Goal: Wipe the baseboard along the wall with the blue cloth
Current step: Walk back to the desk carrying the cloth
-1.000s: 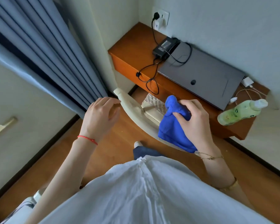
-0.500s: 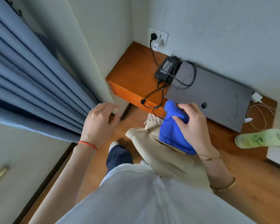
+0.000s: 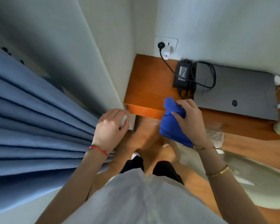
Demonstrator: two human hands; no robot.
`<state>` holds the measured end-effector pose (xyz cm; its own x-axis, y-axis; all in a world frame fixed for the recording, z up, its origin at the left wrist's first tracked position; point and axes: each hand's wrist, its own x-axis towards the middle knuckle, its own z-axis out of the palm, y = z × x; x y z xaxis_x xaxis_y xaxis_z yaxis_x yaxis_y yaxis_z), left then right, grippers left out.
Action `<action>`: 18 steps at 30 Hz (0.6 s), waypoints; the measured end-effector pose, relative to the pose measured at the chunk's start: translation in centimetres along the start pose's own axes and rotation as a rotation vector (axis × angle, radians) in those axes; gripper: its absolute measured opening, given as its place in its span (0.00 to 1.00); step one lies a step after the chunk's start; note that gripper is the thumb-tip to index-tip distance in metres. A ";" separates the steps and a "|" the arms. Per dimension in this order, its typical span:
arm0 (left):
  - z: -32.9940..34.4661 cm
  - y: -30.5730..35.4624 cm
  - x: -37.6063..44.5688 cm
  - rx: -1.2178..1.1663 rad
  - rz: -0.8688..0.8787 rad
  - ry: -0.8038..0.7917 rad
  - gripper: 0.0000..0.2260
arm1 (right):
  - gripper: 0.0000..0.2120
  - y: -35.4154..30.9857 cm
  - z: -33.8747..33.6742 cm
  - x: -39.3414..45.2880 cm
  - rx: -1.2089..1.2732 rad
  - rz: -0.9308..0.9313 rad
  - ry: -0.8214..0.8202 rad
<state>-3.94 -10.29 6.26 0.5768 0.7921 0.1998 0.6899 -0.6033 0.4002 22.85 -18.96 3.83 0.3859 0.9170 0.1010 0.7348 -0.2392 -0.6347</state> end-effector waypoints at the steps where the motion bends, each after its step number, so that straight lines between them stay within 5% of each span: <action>1: -0.3 -0.7 0.4 -0.011 0.006 -0.011 0.07 | 0.15 -0.7 0.8 0.8 0.002 0.001 0.003; 18: 3.8 -4.4 8.6 -0.052 0.059 -0.121 0.10 | 0.14 2.1 11.4 17.1 -0.170 0.030 -0.074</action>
<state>-0.36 -1.17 2.84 0.6665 0.7363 0.1168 0.6313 -0.6407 0.4370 24.66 -0.14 -4.48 0.3719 0.9280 0.0231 0.8097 -0.3121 -0.4970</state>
